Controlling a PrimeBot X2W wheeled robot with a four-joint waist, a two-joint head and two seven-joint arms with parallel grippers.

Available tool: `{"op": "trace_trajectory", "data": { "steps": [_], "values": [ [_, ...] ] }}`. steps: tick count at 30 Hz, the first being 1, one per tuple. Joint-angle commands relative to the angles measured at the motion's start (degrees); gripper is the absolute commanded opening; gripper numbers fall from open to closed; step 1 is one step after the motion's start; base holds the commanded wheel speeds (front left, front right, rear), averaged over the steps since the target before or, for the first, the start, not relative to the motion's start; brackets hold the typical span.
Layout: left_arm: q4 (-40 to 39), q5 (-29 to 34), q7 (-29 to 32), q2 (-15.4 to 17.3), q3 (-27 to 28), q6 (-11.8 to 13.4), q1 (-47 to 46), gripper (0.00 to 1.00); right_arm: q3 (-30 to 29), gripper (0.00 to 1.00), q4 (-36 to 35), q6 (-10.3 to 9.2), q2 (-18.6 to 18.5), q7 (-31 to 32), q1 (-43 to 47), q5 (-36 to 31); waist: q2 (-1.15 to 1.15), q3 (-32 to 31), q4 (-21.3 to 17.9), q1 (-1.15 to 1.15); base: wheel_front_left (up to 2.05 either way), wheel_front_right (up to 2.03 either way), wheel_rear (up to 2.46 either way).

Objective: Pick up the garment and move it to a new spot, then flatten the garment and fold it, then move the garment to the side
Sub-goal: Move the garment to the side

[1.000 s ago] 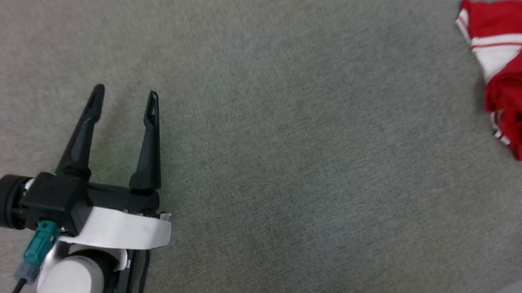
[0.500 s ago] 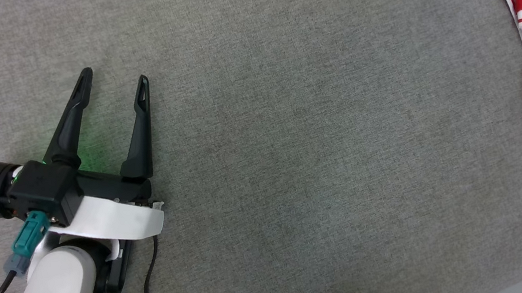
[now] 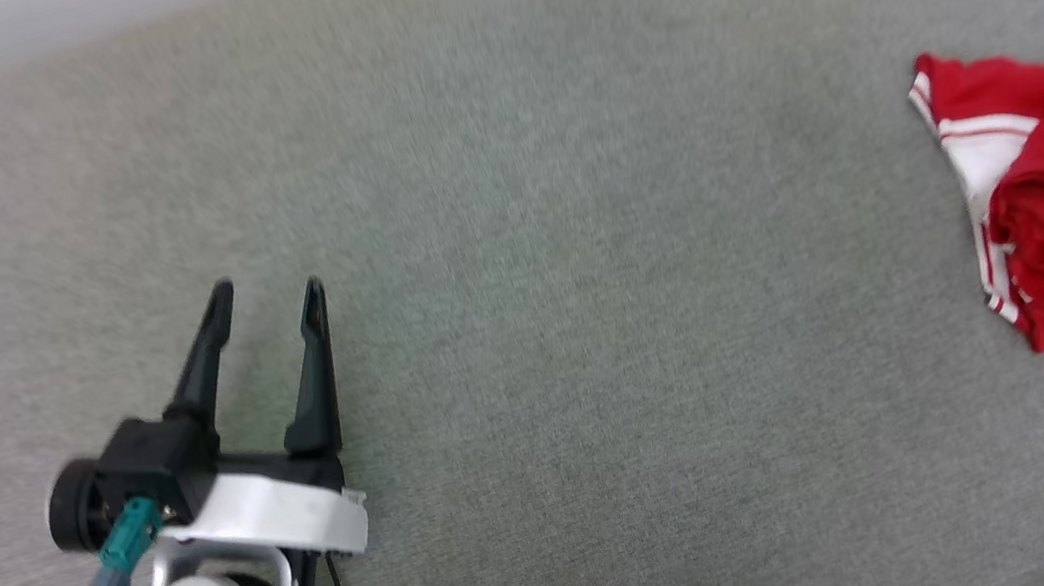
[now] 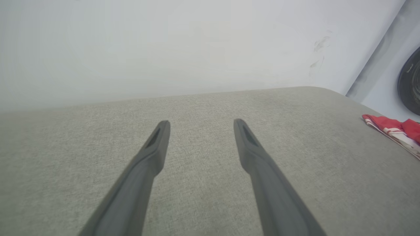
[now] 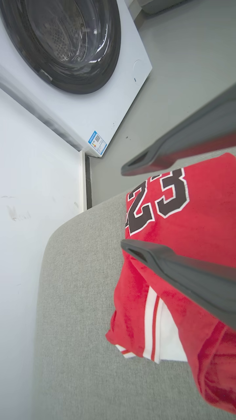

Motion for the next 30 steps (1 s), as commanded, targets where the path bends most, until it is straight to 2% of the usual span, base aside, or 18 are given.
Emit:
{"op": "trace_trajectory", "data": {
  "steps": [1, 7, 20, 24, 30],
  "values": [
    [0.7, -0.7, -0.5, -0.8, 0.2, 0.8, 2.4, 1.00, 1.7, 1.00, -1.9, -0.04, 0.6, -0.7, 3.8, 1.3, 0.00, -8.2, 1.5, 0.00, 0.00, 0.00, 0.00],
    [2.9, -2.3, -1.3, -2.2, 0.9, 2.7, 7.8, 1.00, 6.0, 1.00, -9.9, -0.04, 3.4, 0.5, 14.7, 5.8, 0.00, -15.1, 4.0, 0.00, 0.00, 0.00, 0.00],
    [6.3, -3.8, -1.3, -2.4, 1.4, 3.8, 12.0, 1.00, 14.2, 1.00, -23.2, -0.04, 11.3, 0.5, 27.8, 11.0, 0.00, -20.9, 11.7, 0.00, 0.00, 0.00, 0.00],
    [7.6, -4.0, -1.3, -1.6, 1.8, 3.8, 12.3, 1.00, 14.6, 1.00, -26.7, -0.04, 14.2, -0.4, 30.4, 11.1, 0.00, -22.2, 13.5, 0.00, 0.00, 0.00, 0.00],
    [9.2, -3.5, -1.4, -0.7, 1.5, 3.6, 12.6, 1.00, 14.2, 1.00, -32.6, -0.04, 16.8, -1.4, 35.0, 9.8, 0.00, -23.3, 14.6, 0.00, 0.00, 0.00, 0.00]
  ]
}}
